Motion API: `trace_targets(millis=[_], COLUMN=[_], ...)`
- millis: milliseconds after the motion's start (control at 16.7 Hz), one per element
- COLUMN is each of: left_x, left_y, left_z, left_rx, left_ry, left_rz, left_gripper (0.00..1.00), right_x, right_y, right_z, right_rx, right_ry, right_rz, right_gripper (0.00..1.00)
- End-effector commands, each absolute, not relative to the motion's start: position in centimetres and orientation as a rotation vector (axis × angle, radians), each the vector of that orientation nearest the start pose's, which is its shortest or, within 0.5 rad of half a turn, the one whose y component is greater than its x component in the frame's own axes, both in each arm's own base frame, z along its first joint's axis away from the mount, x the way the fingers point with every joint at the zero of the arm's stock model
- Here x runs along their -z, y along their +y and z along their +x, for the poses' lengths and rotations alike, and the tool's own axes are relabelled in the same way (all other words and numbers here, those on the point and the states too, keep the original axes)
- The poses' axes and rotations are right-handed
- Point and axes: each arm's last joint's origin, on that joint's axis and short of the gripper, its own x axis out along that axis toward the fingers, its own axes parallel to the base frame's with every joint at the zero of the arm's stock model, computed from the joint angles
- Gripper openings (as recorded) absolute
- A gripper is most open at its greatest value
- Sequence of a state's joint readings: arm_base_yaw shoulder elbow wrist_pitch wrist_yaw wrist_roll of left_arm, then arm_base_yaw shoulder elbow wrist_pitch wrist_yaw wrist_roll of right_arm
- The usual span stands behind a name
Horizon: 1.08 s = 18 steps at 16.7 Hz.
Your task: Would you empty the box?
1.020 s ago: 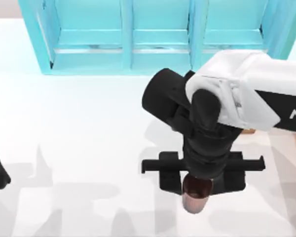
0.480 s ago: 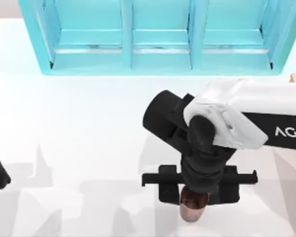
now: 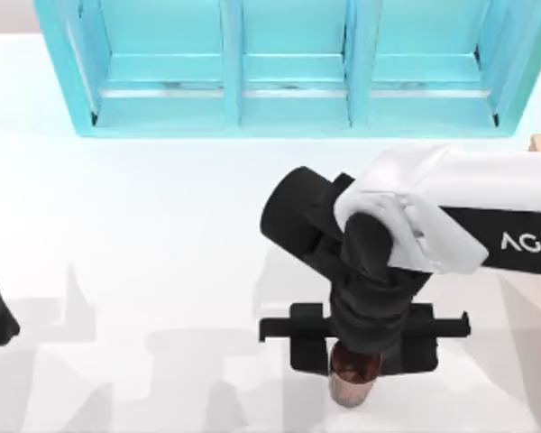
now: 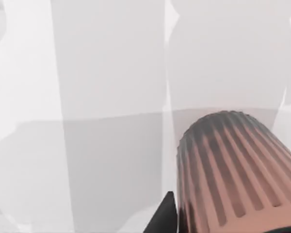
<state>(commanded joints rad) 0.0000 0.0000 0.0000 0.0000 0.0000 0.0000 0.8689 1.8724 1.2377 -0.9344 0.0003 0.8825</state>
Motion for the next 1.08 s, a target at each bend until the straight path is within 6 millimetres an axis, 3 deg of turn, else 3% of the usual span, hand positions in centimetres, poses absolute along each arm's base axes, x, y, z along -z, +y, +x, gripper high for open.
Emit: trace_targets(millis=[480,1080], left_x=[-16.00,-16.00], left_y=[-0.12,-0.12], left_z=[10.57,10.57], left_rx=[0.000,0.000], left_ry=[0.000,0.000], left_rz=[0.000,0.000], left_gripper=[1.00,1.00], right_x=[-15.58,-15.67], right_y=[25.91,25.91], right_z=[21.59,21.62], right_rx=[0.006,0.006], right_ry=[1.570,1.571], right_rz=[0.008,0.010], right_gripper=[0.98,1.00])
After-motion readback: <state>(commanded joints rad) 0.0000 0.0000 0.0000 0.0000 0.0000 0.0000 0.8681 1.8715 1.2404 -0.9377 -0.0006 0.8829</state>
